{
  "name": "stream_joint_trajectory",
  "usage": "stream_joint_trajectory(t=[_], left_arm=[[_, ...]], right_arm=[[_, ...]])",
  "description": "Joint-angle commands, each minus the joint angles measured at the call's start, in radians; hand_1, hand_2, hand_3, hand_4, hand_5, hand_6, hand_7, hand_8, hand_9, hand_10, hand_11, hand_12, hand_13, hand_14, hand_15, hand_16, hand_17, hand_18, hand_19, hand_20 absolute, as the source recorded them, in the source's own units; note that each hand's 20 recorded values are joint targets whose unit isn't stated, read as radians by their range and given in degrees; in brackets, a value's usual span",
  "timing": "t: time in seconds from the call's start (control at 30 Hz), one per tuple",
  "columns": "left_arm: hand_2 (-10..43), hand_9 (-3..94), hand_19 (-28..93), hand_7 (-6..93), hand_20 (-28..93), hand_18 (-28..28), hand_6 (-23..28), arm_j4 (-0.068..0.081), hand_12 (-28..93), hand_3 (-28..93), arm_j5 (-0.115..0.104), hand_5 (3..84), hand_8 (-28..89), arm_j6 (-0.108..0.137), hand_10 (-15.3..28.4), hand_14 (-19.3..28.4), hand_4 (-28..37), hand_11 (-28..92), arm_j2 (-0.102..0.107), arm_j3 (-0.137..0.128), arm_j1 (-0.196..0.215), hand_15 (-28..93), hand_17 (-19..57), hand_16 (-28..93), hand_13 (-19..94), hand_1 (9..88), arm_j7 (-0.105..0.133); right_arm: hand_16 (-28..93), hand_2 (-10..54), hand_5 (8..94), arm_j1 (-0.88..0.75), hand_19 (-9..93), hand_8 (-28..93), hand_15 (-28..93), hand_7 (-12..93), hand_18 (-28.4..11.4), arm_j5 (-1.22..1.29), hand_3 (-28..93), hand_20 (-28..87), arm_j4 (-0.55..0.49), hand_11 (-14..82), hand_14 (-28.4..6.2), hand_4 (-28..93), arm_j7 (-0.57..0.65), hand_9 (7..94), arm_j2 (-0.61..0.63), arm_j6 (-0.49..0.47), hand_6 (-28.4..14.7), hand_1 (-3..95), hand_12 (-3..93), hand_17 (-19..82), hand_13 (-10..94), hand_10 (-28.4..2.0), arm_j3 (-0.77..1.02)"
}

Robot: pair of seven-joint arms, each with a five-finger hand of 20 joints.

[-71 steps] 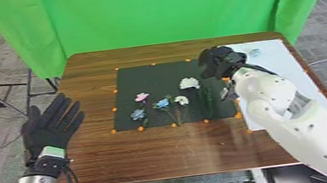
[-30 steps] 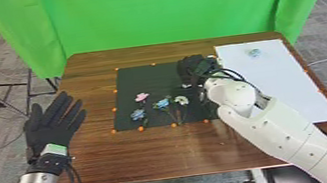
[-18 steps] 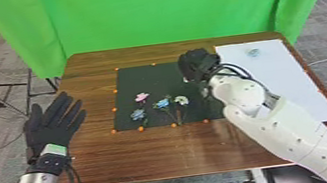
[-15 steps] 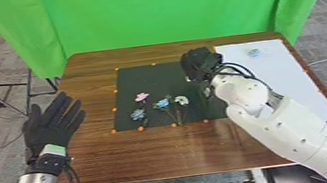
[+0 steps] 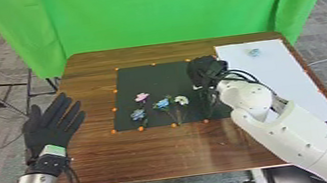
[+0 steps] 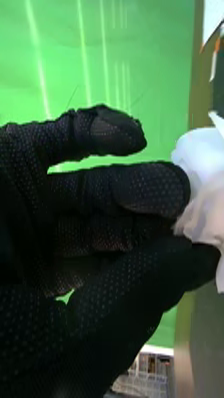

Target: Arrange flowers

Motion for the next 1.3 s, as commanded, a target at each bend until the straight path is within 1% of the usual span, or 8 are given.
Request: stream_joint_trajectory(t=[0.03,0.23,0.43,0.9,1.03,1.17,1.23,1.3], left_arm=[[15.3,34.2,32,18.5,8,12.7,6.7,-0.002,9,67,-0.008,40.1,-10,0.005,12.1,13.7,-28.3,20,-0.004,0.004,0.001,34,-6.4,-9,24,26.8,0.000],[15.3,34.0,32,18.6,8,12.6,6.8,-0.007,9,67,-0.013,40.1,-10,0.012,12.1,13.7,-28.3,20,-0.005,-0.001,0.010,34,-6.4,-9,24,26.6,0.004],[14.5,34.0,32,19.1,8,12.7,6.6,-0.013,9,67,-0.012,40.1,-11,0.021,12.1,13.6,-28.3,20,-0.006,-0.010,0.023,34,-6.3,-9,24,29.8,0.004],[12.5,33.3,32,19.2,8,12.5,6.7,-0.012,9,67,-0.009,39.4,-11,0.012,12.3,13.4,-28.3,20,-0.007,-0.012,0.024,34,-6.4,-9,23,28.7,-0.006],[12.5,33.2,32,19.0,8,12.5,6.7,-0.013,9,67,-0.013,39.4,-11,0.009,12.4,13.4,-28.3,20,0.001,-0.007,0.023,34,-6.5,-9,23,28.7,0.006],[12.5,33.1,32,19.0,8,12.5,6.7,-0.001,9,67,0.018,39.4,-11,-0.016,12.5,13.5,-28.3,19,-0.008,-0.020,0.020,34,-6.5,-9,23,28.5,-0.026],[12.6,32.7,32,18.5,8,12.5,6.7,-0.003,9,67,0.005,38.9,-11,-0.019,12.3,13.5,-28.3,19,-0.010,-0.021,0.031,34,-6.5,-9,23,27.9,-0.022],[12.7,32.4,31,18.1,8,12.6,6.5,-0.003,9,66,0.013,38.5,-11,-0.030,12.1,13.6,-28.3,19,-0.012,-0.020,0.032,33,-6.6,-9,23,27.4,-0.022]], right_arm=[[51,-9.5,69.3,-0.015,80,-3,45,40,-19.9,-0.012,71,50,-0.014,8.1,-3.6,-28,0.006,83.0,0.008,-0.047,3.3,61.8,40.4,34,68,-5.2,0.014],[51,-9.5,67.3,-0.034,82,-5,45,34,-20.8,0.012,69,51,-0.035,6.5,-3.8,-28,0.025,78.5,0.011,-0.100,3.0,59.4,34.0,34,67,-5.4,0.052],[49,-9.5,65.2,-0.054,84,-15,46,27,-21.3,0.031,69,51,-0.069,16.3,-4.4,-28,0.044,68.9,0.024,-0.137,3.7,56.8,17.3,34,66,-7.4,0.076],[32,-9.5,56.1,-0.098,86,-14,57,21,-22.9,0.115,80,51,-0.178,12.4,-9.8,-28,0.146,58.0,0.046,-0.158,-0.3,43.0,16.4,34,62,-11.7,0.159],[31,-9.5,55.7,-0.084,86,-14,57,20,-23.3,0.050,78,50,-0.131,12.0,-10.8,-28,0.180,57.6,0.074,-0.083,-0.9,39.2,16.4,34,61,-12.3,0.172],[28,-9.5,53.4,-0.102,84,-13,55,18,-23.5,0.110,78,49,-0.136,10.9,-12.8,-28,0.281,53.9,0.105,-0.106,-2.5,37.3,16.3,32,55,-13.6,0.242],[27,-9.5,52.5,-0.095,84,-12,55,17,-23.7,0.078,78,48,-0.115,10.8,-13.7,-28,0.277,52.5,0.119,-0.094,-3.1,37.3,16.0,32,53,-14.0,0.253],[26,-9.5,51.3,-0.067,83,-12,54,16,-23.7,0.084,78,48,-0.081,10.0,-14.4,-28,0.295,50.5,0.131,-0.088,-3.5,37.2,15.8,31,50,-14.5,0.250]])
